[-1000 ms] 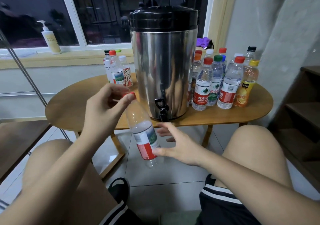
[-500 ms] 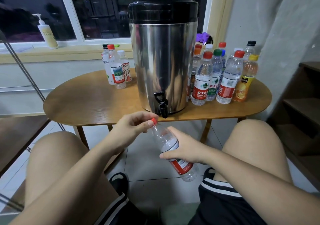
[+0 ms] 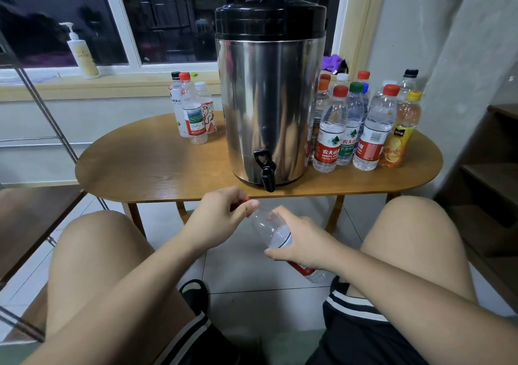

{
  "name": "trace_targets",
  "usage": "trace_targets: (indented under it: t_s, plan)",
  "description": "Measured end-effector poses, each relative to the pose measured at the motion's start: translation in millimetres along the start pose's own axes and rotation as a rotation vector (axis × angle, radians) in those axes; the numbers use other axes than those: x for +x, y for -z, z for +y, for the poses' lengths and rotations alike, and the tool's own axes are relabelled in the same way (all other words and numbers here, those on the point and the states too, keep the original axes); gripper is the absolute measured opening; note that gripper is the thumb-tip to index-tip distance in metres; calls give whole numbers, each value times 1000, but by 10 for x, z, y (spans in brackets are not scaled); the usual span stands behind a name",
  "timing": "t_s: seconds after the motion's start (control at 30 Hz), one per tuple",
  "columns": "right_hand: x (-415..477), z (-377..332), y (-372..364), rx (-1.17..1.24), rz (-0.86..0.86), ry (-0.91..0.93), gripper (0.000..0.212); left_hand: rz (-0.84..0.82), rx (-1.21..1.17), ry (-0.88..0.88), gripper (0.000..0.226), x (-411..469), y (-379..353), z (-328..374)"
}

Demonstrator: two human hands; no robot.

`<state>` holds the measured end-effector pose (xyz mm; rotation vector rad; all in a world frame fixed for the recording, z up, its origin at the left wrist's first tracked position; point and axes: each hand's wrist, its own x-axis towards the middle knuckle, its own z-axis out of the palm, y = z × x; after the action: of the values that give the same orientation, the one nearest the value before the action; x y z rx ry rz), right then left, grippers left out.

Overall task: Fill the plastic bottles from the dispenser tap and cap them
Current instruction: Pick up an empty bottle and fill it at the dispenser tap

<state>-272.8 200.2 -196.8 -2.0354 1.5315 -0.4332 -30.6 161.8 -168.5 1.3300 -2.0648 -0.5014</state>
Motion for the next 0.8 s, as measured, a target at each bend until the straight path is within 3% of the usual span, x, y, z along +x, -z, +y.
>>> trace_targets:
  t_s: [0.33, 0.47, 0.63, 0.8]
  plan:
    - [-1, 12, -8, -176, 52, 46, 70, -48, 32, 139, 57, -34, -32, 36]
    - [37, 43, 20, -69, 71, 5, 68, -44, -108, 53, 30, -37, 20, 27]
    - [57, 62, 48, -5, 105, -11, 71, -162, -212, -161, 38, -34, 54, 12]
    - [62, 68, 17, 31, 67, -11, 73, -108, -292, -83, 25, -22, 47, -39]
